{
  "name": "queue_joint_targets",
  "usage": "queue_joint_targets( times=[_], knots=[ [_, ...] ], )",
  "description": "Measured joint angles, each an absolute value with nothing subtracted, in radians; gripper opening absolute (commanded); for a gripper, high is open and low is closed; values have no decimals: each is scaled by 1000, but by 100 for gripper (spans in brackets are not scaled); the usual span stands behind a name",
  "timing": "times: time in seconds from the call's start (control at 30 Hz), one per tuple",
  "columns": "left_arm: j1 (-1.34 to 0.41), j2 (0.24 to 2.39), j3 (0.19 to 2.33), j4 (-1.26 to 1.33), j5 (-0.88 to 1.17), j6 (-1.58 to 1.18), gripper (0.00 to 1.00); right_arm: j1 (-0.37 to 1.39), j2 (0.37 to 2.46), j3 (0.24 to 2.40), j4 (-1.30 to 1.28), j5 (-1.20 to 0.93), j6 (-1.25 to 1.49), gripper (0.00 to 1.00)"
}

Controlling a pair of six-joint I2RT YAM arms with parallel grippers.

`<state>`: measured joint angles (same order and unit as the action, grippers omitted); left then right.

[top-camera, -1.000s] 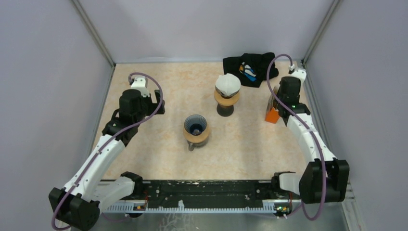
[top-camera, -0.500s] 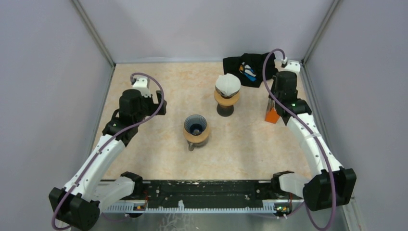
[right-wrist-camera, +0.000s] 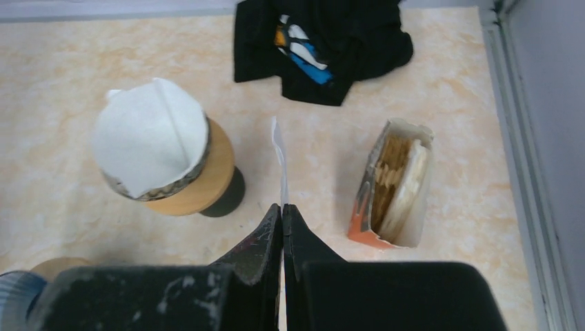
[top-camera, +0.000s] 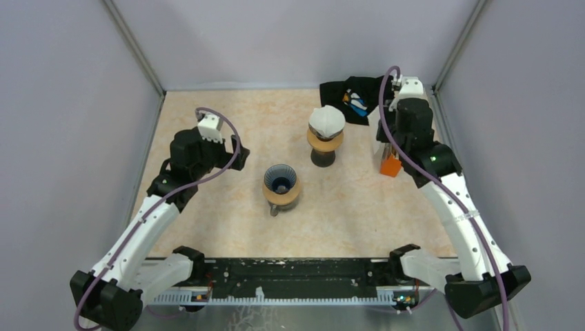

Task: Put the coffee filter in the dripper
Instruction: Pass from the right arm to the left

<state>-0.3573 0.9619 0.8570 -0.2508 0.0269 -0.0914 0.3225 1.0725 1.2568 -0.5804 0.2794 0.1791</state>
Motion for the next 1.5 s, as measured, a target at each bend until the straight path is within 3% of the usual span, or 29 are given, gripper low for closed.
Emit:
queue_joint_targets(
  times=[0.87,1.3,1.5],
  knots=[
    [-412,1073,995,-125,581,43,88,690,1129,1423,-699,-68,-108,0],
    [-451,1157,1065,-104,761,231,72,822,1200,1423,-632,-188,-349,0],
    [-461,1179,1065,-107,830,318,56,847,1245,1423,-629,-212,-428,0]
  ],
)
